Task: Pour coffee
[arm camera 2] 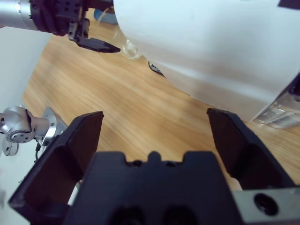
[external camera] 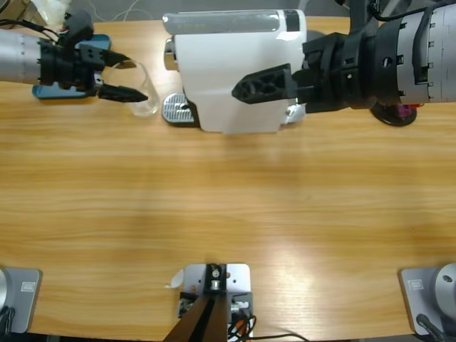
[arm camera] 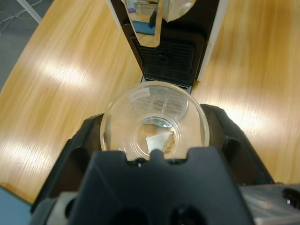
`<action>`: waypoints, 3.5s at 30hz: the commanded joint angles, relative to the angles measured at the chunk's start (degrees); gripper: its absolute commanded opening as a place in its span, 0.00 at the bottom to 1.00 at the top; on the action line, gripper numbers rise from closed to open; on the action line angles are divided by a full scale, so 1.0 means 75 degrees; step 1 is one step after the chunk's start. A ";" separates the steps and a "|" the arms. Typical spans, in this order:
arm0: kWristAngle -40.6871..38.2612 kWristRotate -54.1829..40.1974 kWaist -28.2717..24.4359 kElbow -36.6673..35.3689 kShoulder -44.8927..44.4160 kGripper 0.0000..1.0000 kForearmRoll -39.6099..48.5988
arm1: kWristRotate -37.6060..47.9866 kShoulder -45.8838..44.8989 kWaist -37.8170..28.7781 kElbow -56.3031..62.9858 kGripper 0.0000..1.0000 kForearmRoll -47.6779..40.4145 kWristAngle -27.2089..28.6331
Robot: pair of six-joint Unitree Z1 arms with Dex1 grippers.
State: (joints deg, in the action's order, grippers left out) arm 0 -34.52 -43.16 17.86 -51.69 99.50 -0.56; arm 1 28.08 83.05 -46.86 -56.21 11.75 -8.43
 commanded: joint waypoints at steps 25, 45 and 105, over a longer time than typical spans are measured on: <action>0.0091 -0.0046 0.0772 -0.1412 0.1846 0.53 0.0110 | -0.0141 -0.1818 0.0108 0.0812 1.00 0.0918 -0.0098; 0.0309 0.0449 0.1254 -0.1098 0.1750 0.63 0.0298 | -0.0139 -0.1560 0.0295 0.0861 1.00 0.0744 -0.0095; 0.0066 0.1138 0.0584 0.0009 0.0245 1.00 -0.0265 | -0.0122 -0.1570 0.0293 0.0951 1.00 0.0730 -0.0154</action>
State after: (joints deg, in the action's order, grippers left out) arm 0 -34.26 -34.63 25.09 -56.71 107.52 -2.03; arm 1 27.43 70.31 -45.14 -50.77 17.47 -8.50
